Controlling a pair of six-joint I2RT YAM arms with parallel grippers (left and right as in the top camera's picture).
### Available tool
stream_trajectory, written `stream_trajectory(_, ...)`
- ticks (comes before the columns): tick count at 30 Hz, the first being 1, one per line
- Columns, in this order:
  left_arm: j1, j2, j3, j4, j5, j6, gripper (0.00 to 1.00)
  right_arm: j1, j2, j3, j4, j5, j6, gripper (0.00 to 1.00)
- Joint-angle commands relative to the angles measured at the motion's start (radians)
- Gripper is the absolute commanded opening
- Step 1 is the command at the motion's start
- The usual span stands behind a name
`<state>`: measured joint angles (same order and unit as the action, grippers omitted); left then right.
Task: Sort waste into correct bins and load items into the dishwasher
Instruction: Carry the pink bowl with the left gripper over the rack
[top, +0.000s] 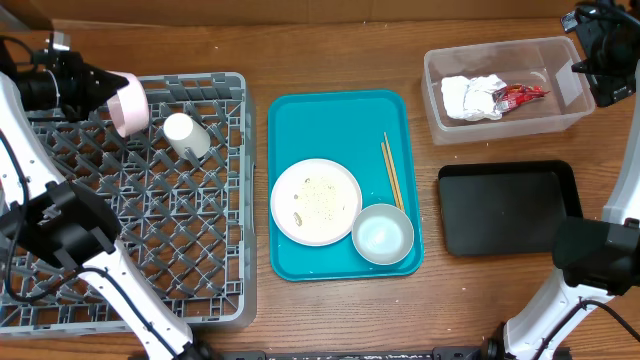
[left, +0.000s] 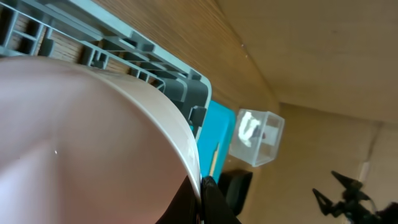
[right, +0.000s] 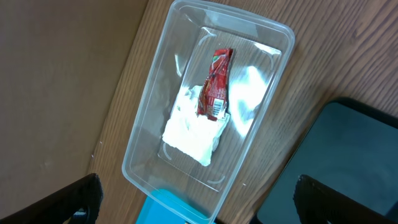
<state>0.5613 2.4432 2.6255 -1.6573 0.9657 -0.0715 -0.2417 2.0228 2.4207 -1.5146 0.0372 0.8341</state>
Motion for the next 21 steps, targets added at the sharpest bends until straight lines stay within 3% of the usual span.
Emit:
stream_trajectory(1, 0.048, 0.037, 0.007, -0.006, 0.134, 0.063, 0.04, -0.002, -0.001, 0.003, 0.002, 0.010, -0.001, 1.00)
stream_trajectory(6, 0.077, 0.039, 0.007, -0.033, 0.257, 0.189, 0.04, -0.002, -0.001, 0.003, 0.002, 0.010, -0.001, 1.00)
stream_trajectory(14, 0.078, 0.039, 0.007, -0.032, 0.238, 0.288, 0.04, -0.002, -0.001, 0.003, 0.002, 0.010, -0.001, 1.00)
stream_trajectory(21, 0.081, 0.039, -0.002, -0.029, 0.180, 0.296, 0.04, -0.002, -0.001, 0.003, 0.002, 0.010, -0.001, 1.00)
